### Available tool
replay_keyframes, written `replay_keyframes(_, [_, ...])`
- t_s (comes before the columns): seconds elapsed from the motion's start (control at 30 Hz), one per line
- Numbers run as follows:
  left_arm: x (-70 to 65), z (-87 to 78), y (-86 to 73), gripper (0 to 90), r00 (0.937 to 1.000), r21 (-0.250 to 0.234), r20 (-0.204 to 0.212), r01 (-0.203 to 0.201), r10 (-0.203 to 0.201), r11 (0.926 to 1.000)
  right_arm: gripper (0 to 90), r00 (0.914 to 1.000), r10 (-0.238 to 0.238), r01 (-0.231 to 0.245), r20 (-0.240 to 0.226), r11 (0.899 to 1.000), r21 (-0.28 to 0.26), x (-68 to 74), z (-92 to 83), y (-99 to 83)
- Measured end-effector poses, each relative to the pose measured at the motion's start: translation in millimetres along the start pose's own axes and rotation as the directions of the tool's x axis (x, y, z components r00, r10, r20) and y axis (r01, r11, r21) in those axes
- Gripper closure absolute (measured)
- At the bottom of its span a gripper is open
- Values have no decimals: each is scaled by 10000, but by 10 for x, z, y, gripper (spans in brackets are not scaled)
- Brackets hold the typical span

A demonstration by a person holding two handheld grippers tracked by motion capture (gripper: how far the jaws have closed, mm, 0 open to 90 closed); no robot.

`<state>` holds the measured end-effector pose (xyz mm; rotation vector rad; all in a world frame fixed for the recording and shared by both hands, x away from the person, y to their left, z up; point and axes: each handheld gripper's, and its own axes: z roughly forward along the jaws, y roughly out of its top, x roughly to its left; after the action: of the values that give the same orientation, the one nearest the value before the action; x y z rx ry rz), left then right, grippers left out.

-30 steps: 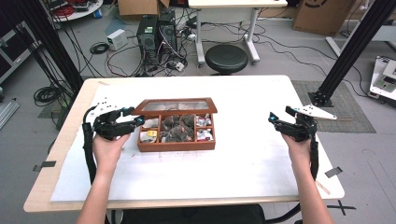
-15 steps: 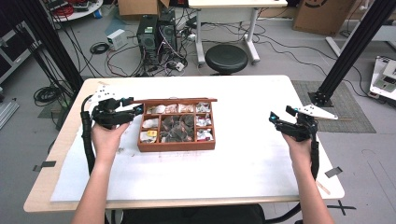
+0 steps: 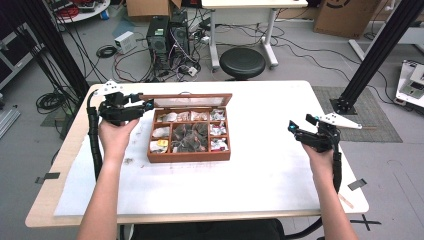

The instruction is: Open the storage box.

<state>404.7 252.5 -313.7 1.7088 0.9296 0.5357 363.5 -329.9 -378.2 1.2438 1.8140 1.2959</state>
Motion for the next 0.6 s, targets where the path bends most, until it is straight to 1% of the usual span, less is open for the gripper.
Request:
replay_keyframes(0.2, [38, 41, 76, 443, 10000, 48, -37, 38, -38, 10000, 256, 10000, 54, -54, 44, 10000, -13, -14, -26, -12])
replay_keyframes(0.27, [53, 55, 88, 442, 10000, -4, -36, 51, -51, 10000, 256, 9999, 98, -98, 40, 10000, -20, -20, -37, -17])
replay_keyframes(0.37, [79, 72, 80, 437, 9998, -117, 55, 180, -179, 9998, 256, 9997, 226, -226, 20, 9997, -100, -25, -47, -18])
replay_keyframes(0.5, [88, 105, 68, 428, 9999, 12, 58, 125, -125, 9999, 255, 9997, 240, -239, 72, 9997, -66, -26, -42, -18])
replay_keyframes(0.6, [90, 114, 67, 428, 9999, -49, 52, 149, -149, 9999, 256, 9999, 122, -122, 55, 9999, -50, -13, -49, -22])
